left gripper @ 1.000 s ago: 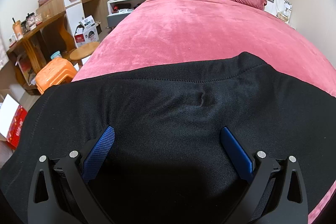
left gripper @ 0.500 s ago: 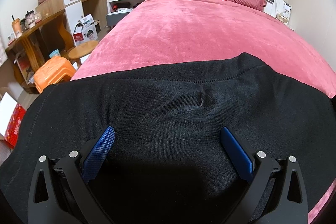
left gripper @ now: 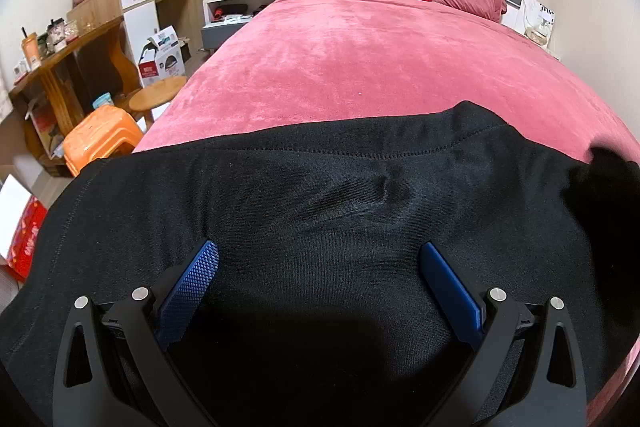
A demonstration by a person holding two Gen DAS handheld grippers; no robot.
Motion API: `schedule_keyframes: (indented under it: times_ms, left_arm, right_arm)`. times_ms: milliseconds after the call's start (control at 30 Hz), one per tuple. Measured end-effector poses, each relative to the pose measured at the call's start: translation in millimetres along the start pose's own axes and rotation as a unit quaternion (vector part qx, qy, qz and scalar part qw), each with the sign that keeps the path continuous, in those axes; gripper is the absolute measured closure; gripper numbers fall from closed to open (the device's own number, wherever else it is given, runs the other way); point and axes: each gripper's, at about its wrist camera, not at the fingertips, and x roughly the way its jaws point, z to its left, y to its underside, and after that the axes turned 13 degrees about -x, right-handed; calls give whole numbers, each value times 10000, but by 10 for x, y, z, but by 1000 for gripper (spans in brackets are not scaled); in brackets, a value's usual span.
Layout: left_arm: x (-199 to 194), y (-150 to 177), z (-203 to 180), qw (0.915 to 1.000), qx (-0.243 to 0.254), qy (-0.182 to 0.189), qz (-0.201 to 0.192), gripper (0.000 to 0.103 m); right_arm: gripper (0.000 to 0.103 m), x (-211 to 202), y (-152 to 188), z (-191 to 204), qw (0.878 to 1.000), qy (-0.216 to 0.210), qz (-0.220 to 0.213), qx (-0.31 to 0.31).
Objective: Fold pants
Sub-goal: 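Lift the hem with the right gripper and fold it over the trousers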
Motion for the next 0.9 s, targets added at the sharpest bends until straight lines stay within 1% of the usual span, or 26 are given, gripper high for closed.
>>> schedule_keyframes:
  times_ms: [33, 67, 100, 133, 167, 200, 233, 300, 333, 367, 400, 467, 500, 533, 567, 633, 667, 700, 733, 767, 800, 833, 867, 900]
  left_arm:
    - [-2, -1, 3, 10000, 1, 0, -1, 3]
    - [0, 0, -3, 10000, 3, -1, -1, 3]
    - [-2, -1, 2, 10000, 2, 0, -1, 3]
    - [-4, -2, 5, 10000, 1, 0, -3, 3]
    - [-5, -2, 3, 10000, 1, 1, -6, 3]
    - [-10, -2, 2, 10000, 3, -4, -17, 3]
    - [-20, 6, -4, 10000, 13, -21, -37, 3]
    - [-84, 16, -44, 9999, 5, -84, -113, 3]
    - [-139, 19, -64, 9999, -55, -7, -147, 3]
    - [-209, 30, -86, 9995, -156, 202, -178, 3]
    - [-303, 40, -127, 9975, -307, 596, -202, 3]
    - [-421, 46, -247, 9921, -425, 1174, -158, 3]
    - [-470, 36, -371, 9880, -409, 1490, -46, 3]
    - [-495, 24, -466, 9846, -395, 1702, 56, 3]
    - [-510, 17, -602, 9783, -407, 2017, 221, 3]
    - [-482, 29, -783, 9672, -456, 2448, 510, 3]
    - [-434, 39, -882, 9616, -472, 2614, 697, 3]
    - [-328, 64, -1015, 9566, -494, 2690, 1004, 3]
    - [-260, 79, -1078, 9541, -511, 2702, 1185, 5]
    - [-168, 112, -1162, 9492, -539, 2758, 1416, 7]
    - [-68, 151, -1250, 9449, -550, 2778, 1643, 18]
    - [-9, 181, -1326, 9473, -514, 2655, 1717, 35]
    - [6, 184, -1366, 9490, -477, 2602, 1714, 44]
    - [20, 195, -1424, 9452, -426, 2711, 1768, 68]
  right_arm:
    - [64, 101, 23, 85, 9998, -93, 153, -65]
    - [58, 203, 63, 116, 9992, -231, 321, -80]
    - [42, 306, 98, 119, 9976, -460, 509, -7]
    - [33, 345, 110, 120, 9966, -614, 552, 33]
    - [30, 320, 101, 121, 9969, -631, 479, 26]
    - [25, 280, 66, 89, 9972, -644, 378, 48]
    - [24, 231, 30, 58, 9973, -685, 245, 115]
    - [24, 76, -11, -49, 9964, -743, -95, 391]
    - [24, 8, -33, -112, 9956, -708, -263, 553]
    - [24, -82, -26, -261, 9938, -604, -467, 809]
    - [24, -132, -44, -370, 9919, -503, -580, 1012]
    - [24, -231, 32, -699, 9844, -227, -758, 1571]
    - [25, -241, 48, -832, 9806, -92, -782, 1793]
    - [33, -247, 85, -958, 9770, 67, -773, 1987]
    - [38, -235, 128, -1116, 9731, 295, -700, 2176]
    - [56, -223, 181, -1306, 9689, 533, -634, 2330]
    - [57, -195, 193, -1416, 9678, 621, -650, 2352]
    - [58, -160, 187, -1487, 9679, 703, -616, 2332]
    - [58, -123, 173, -1540, 9684, 766, -585, 2301]
    - [58, -93, 158, -1591, 9691, 801, -575, 2262]
    - [58, -22, 132, -1647, 9705, 835, -564, 2188]
    - [58, 43, 114, -1681, 9715, 863, -523, 2143]
    - [58, 150, 105, -1736, 9718, 861, -408, 2156]
    - [58, 130, 176, -1776, 9712, 829, -338, 2208]
